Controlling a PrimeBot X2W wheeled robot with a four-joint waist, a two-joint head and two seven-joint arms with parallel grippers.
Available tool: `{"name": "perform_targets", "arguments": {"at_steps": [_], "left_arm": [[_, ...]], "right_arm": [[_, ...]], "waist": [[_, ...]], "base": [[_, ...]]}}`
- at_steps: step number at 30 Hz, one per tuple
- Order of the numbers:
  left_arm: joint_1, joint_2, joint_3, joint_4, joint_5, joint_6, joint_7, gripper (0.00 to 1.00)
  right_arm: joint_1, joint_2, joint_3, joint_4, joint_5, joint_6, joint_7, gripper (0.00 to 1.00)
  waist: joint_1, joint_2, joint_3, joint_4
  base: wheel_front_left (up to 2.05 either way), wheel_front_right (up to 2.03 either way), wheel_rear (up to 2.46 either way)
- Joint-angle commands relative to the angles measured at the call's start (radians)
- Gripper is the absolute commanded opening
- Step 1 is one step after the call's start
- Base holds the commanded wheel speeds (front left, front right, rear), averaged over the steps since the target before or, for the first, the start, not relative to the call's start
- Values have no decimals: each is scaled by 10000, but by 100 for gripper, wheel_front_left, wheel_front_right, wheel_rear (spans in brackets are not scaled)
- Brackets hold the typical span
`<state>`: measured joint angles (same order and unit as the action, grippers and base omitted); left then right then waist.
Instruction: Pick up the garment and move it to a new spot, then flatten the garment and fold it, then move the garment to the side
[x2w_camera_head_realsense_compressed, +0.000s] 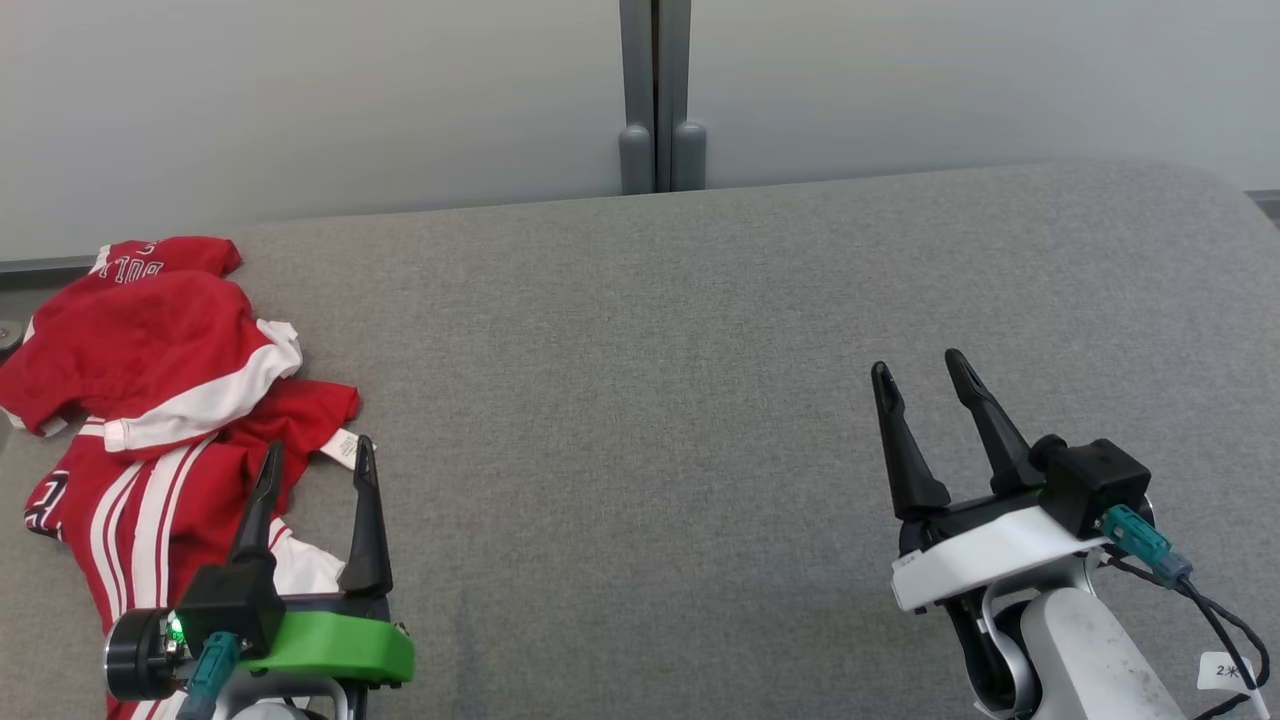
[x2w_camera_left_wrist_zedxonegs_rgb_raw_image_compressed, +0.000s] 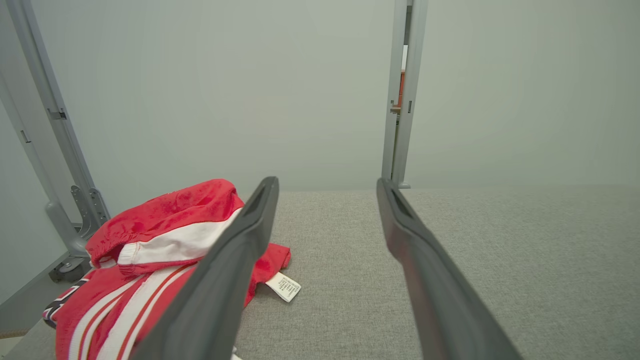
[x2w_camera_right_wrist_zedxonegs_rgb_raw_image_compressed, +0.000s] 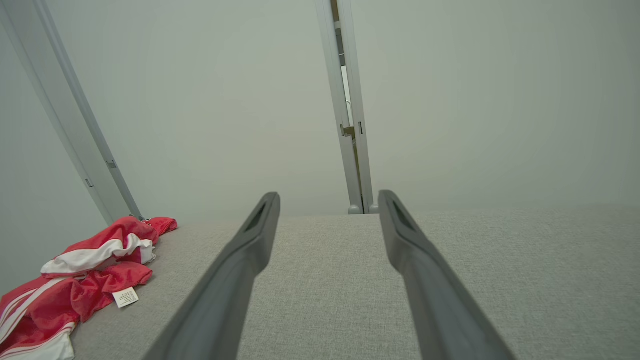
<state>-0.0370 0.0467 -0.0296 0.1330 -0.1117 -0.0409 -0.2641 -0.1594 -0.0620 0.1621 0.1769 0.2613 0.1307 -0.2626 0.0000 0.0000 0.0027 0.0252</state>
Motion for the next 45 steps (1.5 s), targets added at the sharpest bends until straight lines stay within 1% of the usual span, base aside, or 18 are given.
{"name": "perform_targets", "arguments": {"at_steps": [1,10,16,20,24,30,32,38,40,45], "left_arm": [[69,67,43,21,-24,25,-7,100],[-22,67,120,164,-105,-111,-7,100],[-75,64,266,209,-343,-47,-7,100],[-5,64,384,261,-400,-9,-7,100],[16,62,489,326,-468,40,-7,100],[181,64,686,505,-614,84,-5,100],[231,67,795,587,-677,32,-7,100],[342,60,1188,680,-644,26,-7,100],[447,62,1402,647,-690,78,-5,100],[528,53,1764,612,-873,137,-5,100]], "right_arm": [[-60,-11,-3,5,8,1,-34,100],[-57,-69,156,133,-54,1,-34,100],[21,-132,394,361,-28,1,-33,100],[31,-144,584,451,2,1,-33,100],[28,-186,752,506,80,1,-33,100],[186,-191,1018,627,211,1,-34,100],[239,-168,1072,644,256,1,-34,100],[278,-81,1235,657,339,1,-33,100],[182,-49,1379,654,351,1,-33,100],[-114,-47,1618,749,437,1,-34,100]], "waist": [[0,0,16,7],[0,0,96,191],[0,0,129,701],[0,0,134,1225],[0,0,114,1889],[0,0,-81,3137],[0,0,-159,3557],[0,0,-295,4651],[0,0,-246,4809],[0,0,-48,4945]], "base": [[0,0,0],[0,0,0],[0,0,0],[0,0,0],[0,0,0],[0,0,0],[0,0,0],[0,0,0],[0,0,0],[0,0,0]]}}
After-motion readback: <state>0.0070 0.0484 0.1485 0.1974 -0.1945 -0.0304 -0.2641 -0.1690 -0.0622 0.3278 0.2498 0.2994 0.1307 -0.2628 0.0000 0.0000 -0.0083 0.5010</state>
